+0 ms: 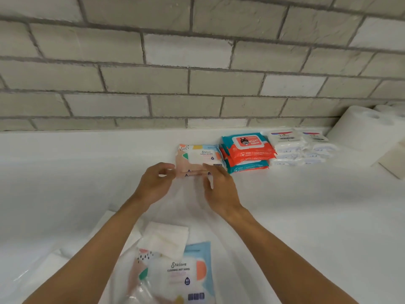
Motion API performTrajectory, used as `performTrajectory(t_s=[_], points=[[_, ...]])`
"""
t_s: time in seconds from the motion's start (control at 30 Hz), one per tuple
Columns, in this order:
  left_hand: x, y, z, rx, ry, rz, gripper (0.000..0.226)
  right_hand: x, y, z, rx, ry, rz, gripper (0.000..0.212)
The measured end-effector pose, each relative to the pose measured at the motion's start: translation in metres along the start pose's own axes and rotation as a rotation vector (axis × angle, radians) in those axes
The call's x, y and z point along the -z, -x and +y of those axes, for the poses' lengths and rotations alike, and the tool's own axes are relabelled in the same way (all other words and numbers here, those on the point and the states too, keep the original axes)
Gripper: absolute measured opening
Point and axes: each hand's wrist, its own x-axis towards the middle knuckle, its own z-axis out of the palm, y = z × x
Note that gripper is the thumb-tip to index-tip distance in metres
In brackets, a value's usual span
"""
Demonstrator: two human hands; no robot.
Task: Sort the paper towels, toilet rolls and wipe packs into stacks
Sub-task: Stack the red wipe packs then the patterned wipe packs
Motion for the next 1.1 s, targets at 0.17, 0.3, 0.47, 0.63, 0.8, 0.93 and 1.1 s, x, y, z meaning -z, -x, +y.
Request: performTrajectory(t_s=[0.17, 0.3, 0.47, 0.63, 0.8, 0.93, 1.1], points=[[0.005, 0.049, 0.011, -0.11, 0.03, -0.105, 0.012, 0.018, 0.048, -0.031, -0.068, -0.133, -0.014, 0.032], [0.013, 0.093, 0.011, -0.189, -0.047, -0.203, 0.011, 0.026, 0.087, -0.047, -0.047, -0.21, -0.023, 0.026], [0.038, 0.149, -0.001, -0.27, -0.185, -0.375, 0.011, 0.04, 0.133, -0.057, -0.018, -0.287, -0.157, 0.02], [0.063, 0.204, -0.017, -0.256, -0.374, -0.52, 0.013, 0.051, 0.171, -0.061, -0.024, -0.362, -0.411, 0.013], [0.074, 0.245, -0.031, -0.206, -0.641, -0.615, 0.043, 0.05, 0.21, -0.063, 0.084, -0.285, -0.698, 0.03], [0.061, 0.269, -0.04, -0.161, -0.842, -0.759, 0.085, 0.04, 0.238, -0.065, 0.194, -0.161, -0.896, 0.069], [0.041, 0.284, -0.055, -0.18, -0.911, -0.651, 0.094, 0.033, 0.259, -0.064, 0.263, 0.034, -0.802, 0.094]])
